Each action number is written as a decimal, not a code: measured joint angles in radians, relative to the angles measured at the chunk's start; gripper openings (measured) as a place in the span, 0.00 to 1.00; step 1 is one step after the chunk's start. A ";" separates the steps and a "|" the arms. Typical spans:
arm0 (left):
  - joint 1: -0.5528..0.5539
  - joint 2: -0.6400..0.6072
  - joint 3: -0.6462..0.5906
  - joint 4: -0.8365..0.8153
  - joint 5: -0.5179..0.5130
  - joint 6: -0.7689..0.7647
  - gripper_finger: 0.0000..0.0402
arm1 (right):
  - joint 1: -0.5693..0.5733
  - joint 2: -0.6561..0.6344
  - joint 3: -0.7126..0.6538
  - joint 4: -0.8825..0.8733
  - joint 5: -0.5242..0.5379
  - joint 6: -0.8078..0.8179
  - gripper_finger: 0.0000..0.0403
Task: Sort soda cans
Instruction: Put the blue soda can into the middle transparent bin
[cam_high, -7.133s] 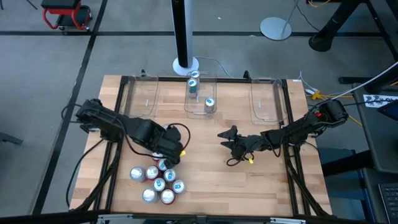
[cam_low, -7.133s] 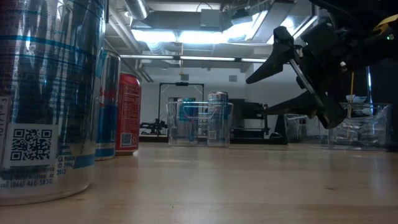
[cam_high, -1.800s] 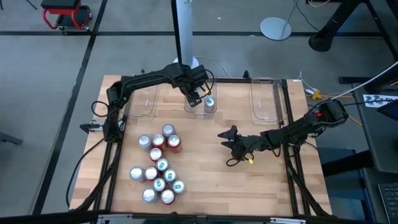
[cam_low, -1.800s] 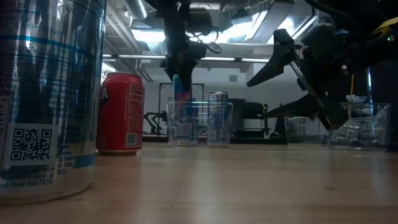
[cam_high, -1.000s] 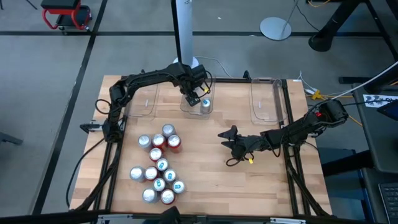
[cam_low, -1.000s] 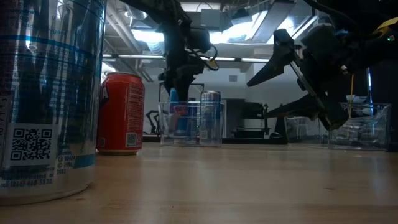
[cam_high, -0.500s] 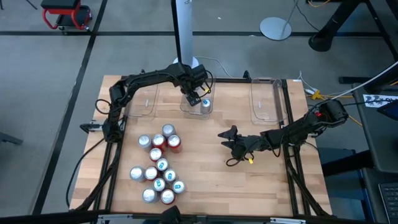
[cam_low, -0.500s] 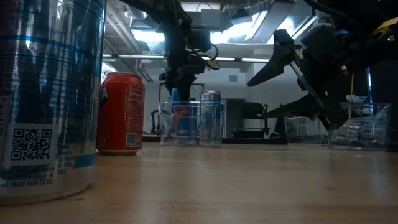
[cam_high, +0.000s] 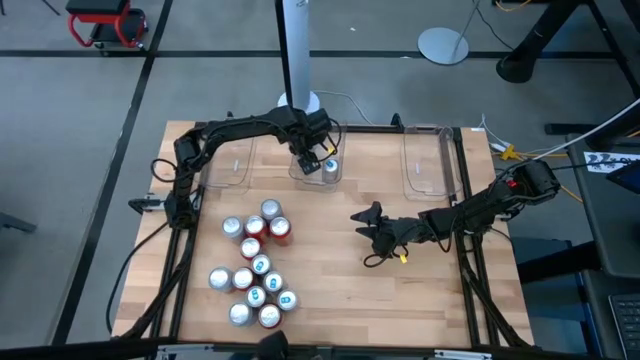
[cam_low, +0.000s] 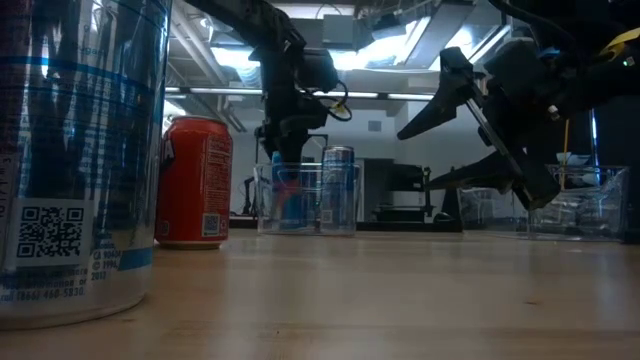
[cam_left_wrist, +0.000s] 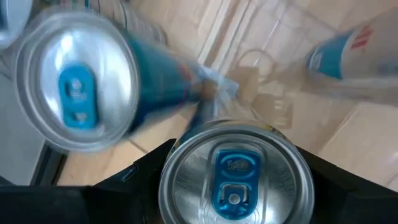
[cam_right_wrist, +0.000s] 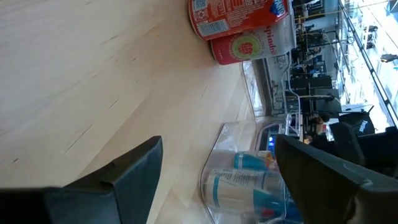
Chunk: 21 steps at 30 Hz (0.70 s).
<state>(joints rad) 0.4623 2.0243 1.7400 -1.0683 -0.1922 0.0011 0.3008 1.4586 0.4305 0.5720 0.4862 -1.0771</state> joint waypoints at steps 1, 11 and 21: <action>0.001 0.000 -0.001 0.001 -0.001 -0.004 0.59 | 0.000 0.000 0.000 0.000 0.000 0.000 0.77; 0.013 0.008 -0.009 -0.008 -0.010 -0.019 0.79 | 0.000 0.000 0.000 -0.001 0.000 0.003 0.77; 0.018 -0.069 -0.004 -0.052 -0.033 0.012 0.82 | 0.000 0.000 0.000 -0.002 0.000 0.006 0.77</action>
<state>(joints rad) 0.4805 1.9556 1.7355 -1.1206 -0.2249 0.0128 0.3008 1.4586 0.4305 0.5700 0.4858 -1.0715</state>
